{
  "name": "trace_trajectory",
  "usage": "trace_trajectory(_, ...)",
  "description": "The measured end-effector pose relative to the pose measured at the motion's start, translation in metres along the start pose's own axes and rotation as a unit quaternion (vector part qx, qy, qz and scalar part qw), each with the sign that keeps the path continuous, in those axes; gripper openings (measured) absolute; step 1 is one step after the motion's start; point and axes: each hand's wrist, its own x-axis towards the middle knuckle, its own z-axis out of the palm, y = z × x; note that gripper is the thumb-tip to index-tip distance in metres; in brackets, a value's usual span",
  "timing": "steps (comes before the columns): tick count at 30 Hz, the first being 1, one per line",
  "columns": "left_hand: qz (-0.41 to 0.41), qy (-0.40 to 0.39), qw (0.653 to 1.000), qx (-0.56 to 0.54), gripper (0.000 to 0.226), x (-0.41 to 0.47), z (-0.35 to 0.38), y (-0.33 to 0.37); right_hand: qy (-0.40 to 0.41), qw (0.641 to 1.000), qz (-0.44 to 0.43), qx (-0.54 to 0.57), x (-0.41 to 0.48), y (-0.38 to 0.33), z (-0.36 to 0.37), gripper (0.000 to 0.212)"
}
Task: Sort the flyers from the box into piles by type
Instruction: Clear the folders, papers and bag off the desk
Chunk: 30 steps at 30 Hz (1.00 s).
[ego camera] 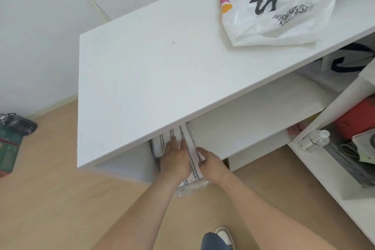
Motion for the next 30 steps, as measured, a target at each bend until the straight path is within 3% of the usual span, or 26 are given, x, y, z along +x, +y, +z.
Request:
trace_trajectory(6,0.151,0.030,0.981,-0.114,0.056,-0.111,-0.074,0.044,0.074,0.997,0.008,-0.037,-0.107,-0.049,-0.078,0.054)
trace_trajectory(11,0.310,0.107,0.921,-0.213,0.052,-0.170,-0.164,0.104,0.199,0.979,-0.003,-0.037,-0.194,-0.101,-0.145,0.044)
trace_trajectory(17,0.337,0.222,0.867,-0.292,0.031,-0.153,-0.246,0.150,0.348,0.937,-0.037,0.010,-0.235,-0.151,-0.223,0.044)
trace_trajectory(21,0.312,0.248,0.883,-0.248,0.032,-0.112,-0.273,0.167,0.349,0.936,-0.038,-0.003,-0.226,-0.165,-0.273,0.052)
trace_trajectory(24,0.296,0.250,0.911,-0.138,0.042,-0.073,-0.280,0.179,0.330,0.942,-0.045,-0.047,-0.207,-0.163,-0.312,0.060)
trace_trajectory(28,0.244,0.158,0.957,-0.003,0.063,-0.034,-0.283,0.200,0.296,0.953,-0.007,-0.067,-0.170,-0.152,-0.375,0.063)
trace_trajectory(30,0.213,0.129,0.968,-0.016,0.050,-0.024,-0.285,0.207,0.266,0.963,0.012,-0.042,-0.152,-0.151,-0.398,0.064)
